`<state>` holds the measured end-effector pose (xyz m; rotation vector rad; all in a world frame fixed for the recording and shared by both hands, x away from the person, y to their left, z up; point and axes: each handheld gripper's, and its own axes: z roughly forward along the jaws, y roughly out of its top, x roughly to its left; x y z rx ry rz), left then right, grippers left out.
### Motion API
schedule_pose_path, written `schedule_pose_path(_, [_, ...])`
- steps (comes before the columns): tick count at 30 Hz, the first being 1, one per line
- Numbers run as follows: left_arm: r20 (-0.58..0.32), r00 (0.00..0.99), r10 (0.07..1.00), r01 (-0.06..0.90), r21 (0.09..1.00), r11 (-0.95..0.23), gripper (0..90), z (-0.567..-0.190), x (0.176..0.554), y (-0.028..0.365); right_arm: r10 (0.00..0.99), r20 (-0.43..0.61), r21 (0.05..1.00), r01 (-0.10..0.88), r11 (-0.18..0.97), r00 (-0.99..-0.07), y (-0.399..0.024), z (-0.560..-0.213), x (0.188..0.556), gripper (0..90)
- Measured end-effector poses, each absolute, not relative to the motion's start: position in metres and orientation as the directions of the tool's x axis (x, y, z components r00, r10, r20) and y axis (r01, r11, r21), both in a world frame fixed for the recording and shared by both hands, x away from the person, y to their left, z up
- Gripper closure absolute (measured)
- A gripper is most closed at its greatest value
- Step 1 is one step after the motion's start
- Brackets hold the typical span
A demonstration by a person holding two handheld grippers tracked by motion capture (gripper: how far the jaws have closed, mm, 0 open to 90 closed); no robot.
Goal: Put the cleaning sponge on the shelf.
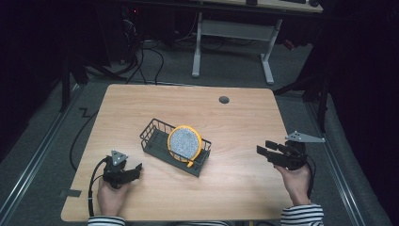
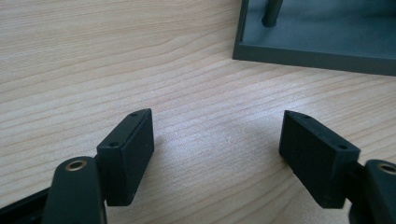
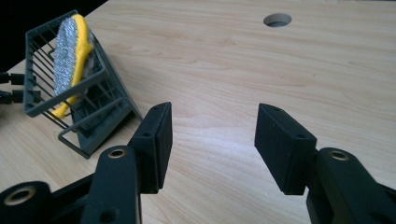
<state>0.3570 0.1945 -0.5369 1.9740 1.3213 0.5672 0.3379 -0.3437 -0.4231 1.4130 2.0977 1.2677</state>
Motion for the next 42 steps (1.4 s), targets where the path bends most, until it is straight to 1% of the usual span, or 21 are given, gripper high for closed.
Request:
schedule_pose_path(9, [-0.017,0.388,0.921,0.622,0.742,-0.248,27.0,-0.537,0.357,0.195,0.858,0.265,0.782,0.618,0.076,-0.441,-0.341,-0.456,0.338,46.6])
schedule_pose_path(17, [-0.017,0.388,0.921,0.622,0.742,-0.248,27.0,-0.537,0.357,0.195,0.876,0.244,0.761,0.642,0.092,-0.415,-0.332,-0.486,0.34,46.3])
schedule_pose_path(21, [-0.017,0.388,0.921,0.623,0.742,-0.248,27.0,-0.537,0.357,0.195,0.901,0.183,0.745,0.654,0.134,-0.393,-0.325,-0.504,0.341,45.7])
schedule_pose_path(24, [-0.017,0.388,0.921,0.623,0.742,-0.248,27.0,-0.537,0.357,0.195,0.906,0.144,0.742,0.649,0.167,-0.397,-0.319,-0.513,0.342,44.8])
schedule_pose_path(29, [-0.017,0.388,0.921,0.623,0.742,-0.248,27.0,-0.537,0.357,0.195,0.911,0.048,0.725,0.642,0.25,-0.409,-0.307,-0.528,0.342,43.0])
schedule_pose_path(30, [-0.017,0.388,0.921,0.622,0.742,-0.248,27.0,-0.537,0.357,0.195,0.912,0.033,0.737,0.626,0.254,-0.409,-0.306,-0.53,0.34,43.3])
schedule_pose_path(34, [-0.017,0.388,0.921,0.622,0.742,-0.249,27.0,-0.537,0.357,0.195,0.914,-0.036,0.733,0.611,0.299,-0.405,-0.299,-0.53,0.338,42.8])
schedule_pose_path(36, [-0.017,0.388,0.921,0.622,0.742,-0.248,27.0,-0.537,0.357,0.195,0.914,-0.046,0.733,0.607,0.305,-0.403,-0.299,-0.53,0.337,42.0])
schedule_pose_path(42, [-0.018,0.386,0.922,0.623,0.742,-0.246,27.2,-0.537,0.357,0.194,0.918,-0.021,0.729,0.622,0.285,-0.397,-0.301,-0.531,0.339,40.6])
